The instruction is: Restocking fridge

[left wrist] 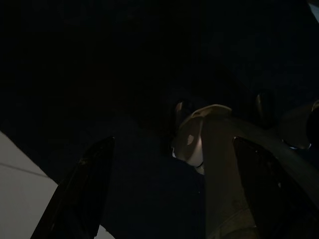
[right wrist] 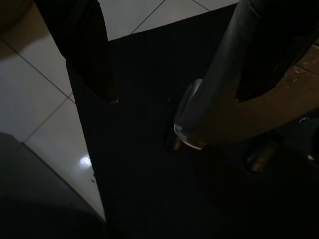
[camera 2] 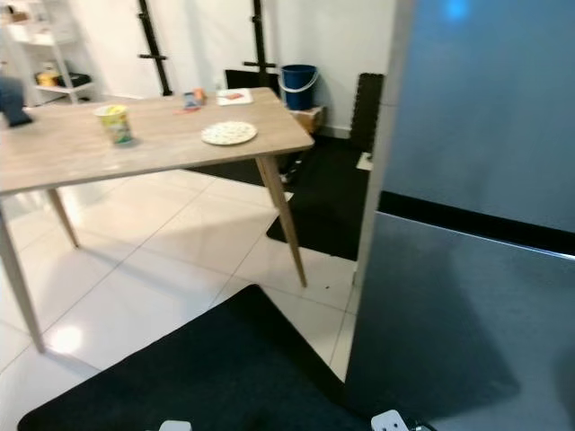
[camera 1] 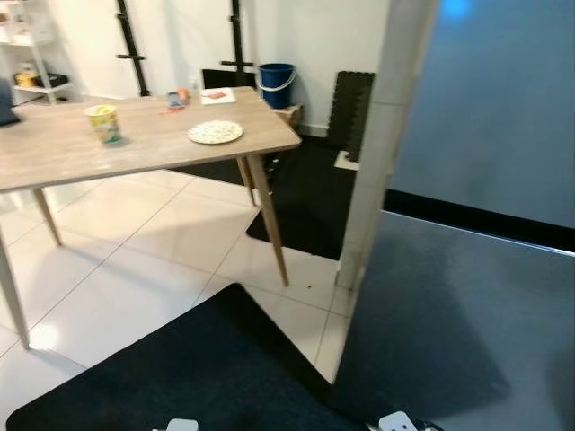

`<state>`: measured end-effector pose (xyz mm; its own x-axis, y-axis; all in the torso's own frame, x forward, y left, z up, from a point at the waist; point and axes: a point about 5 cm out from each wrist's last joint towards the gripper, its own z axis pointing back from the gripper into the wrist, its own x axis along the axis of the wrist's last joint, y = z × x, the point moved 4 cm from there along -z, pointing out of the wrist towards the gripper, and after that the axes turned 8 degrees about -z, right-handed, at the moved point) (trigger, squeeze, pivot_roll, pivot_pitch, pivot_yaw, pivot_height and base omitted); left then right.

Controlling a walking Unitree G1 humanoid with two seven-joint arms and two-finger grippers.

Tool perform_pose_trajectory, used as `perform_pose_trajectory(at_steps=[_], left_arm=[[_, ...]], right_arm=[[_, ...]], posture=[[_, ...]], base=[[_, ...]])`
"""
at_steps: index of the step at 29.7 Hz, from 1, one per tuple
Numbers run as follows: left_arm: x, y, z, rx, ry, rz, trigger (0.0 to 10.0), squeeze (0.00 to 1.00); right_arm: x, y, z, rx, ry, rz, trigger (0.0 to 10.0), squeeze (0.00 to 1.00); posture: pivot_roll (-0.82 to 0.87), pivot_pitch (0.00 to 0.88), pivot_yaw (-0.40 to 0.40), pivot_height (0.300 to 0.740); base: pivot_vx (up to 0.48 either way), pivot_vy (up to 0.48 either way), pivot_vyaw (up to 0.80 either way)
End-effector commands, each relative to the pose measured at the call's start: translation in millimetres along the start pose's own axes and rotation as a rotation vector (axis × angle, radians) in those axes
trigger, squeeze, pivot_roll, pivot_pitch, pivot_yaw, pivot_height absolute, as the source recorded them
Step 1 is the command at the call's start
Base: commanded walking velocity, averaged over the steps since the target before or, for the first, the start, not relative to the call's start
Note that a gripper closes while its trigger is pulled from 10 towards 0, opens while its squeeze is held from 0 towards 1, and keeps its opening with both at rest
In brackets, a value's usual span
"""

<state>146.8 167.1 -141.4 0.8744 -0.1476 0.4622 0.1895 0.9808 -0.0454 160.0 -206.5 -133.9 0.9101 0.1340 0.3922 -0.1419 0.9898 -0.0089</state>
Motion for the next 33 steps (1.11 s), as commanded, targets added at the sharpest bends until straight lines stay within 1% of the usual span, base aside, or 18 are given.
perform_pose_trajectory(at_steps=[1, 6, 33], left_arm=[[1.1, 1.0, -0.1, 0.004, -0.002, 0.016, 10.0, 0.0], [0.1, 1.3, -0.1, 0.003, 0.005, 0.036, 10.0, 0.0], [1.0, 1.4, -0.2, 0.0, 0.006, 0.027, 10.0, 0.0]], right_arm=[[-4.1, 5.2, -0.6, 0.019, 0.013, -0.019, 10.0, 0.0], [-5.4, 6.7, -0.7, 0.025, 0.018, -0.019, 10.0, 0.0], [-5.9, 11.0, -1.2, 0.044, 0.021, -0.031, 10.0, 0.0]], posture=[[-0.02, 0.011, -0.005, 0.74], [-0.02, 0.011, -0.005, 0.74], [-0.02, 0.01, 0.004, 0.74]], base=[[0.0, 0.0, 0.78], [0.0, 0.0, 0.78], [0.0, 0.0, 0.78]])
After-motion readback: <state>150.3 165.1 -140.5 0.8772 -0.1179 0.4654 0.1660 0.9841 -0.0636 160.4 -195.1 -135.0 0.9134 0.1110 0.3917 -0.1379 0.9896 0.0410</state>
